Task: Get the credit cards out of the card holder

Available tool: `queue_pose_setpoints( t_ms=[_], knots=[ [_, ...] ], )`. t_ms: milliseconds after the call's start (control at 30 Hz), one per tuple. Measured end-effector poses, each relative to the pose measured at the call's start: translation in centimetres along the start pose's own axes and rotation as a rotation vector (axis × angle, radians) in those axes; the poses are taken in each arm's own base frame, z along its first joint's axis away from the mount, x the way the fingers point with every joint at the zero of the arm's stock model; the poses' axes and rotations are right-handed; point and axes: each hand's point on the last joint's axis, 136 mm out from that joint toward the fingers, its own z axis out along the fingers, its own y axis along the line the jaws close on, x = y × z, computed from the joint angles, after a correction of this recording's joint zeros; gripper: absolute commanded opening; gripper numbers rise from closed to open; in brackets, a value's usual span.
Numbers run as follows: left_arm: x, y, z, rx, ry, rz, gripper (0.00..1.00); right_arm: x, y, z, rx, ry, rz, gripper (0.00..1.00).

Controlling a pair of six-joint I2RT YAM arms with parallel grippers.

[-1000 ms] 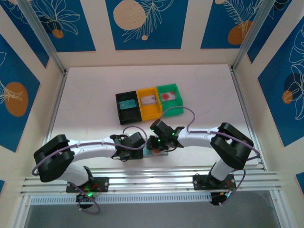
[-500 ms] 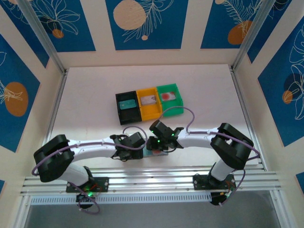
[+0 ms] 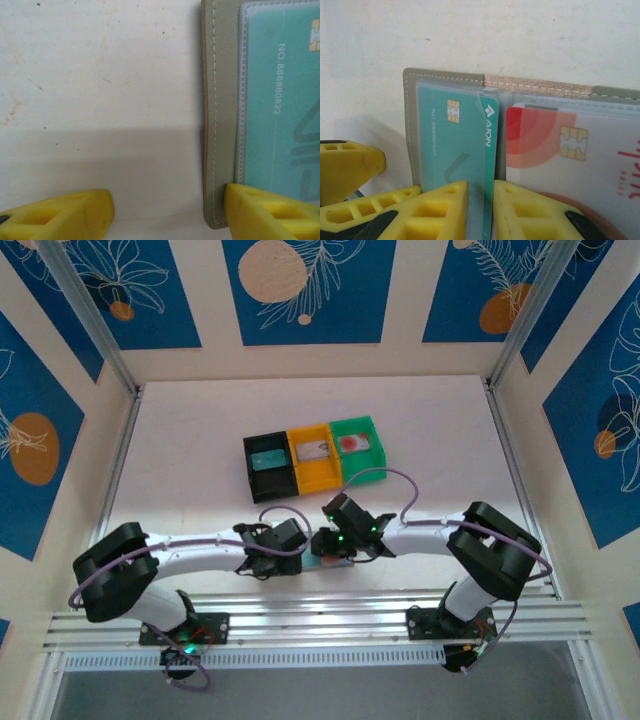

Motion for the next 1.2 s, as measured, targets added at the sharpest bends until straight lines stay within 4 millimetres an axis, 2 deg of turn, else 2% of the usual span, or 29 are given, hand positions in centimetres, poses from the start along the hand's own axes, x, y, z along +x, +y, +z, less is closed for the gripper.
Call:
queue_pose_setpoints(
  t_ms=[333, 467, 800, 1200],
  knots=[
    [0.04, -0.02, 0.04, -0.011, -0.003, 0.007, 0.64, 0.14, 0.27, -0.16, -0.07, -0.021, -0.023, 0.2],
    [0.05, -0.05, 0.06, -0.014, -0.003, 0.007, 0.64, 0.19, 0.32, -0.16, -0.091, -0.03, -0.034, 0.15],
    [0.05, -0.06, 0.05, -0.017, -0.005, 0.01, 0.65, 0.31, 0.24, -0.41, -0.111, -0.046, -0.051, 0.13],
    [0.06, -0.1, 0.04, -0.025, -0.004, 0.014, 0.64, 0.43, 0.37, -0.97, -0.124, -0.058, -0.069, 0.02]
  ],
)
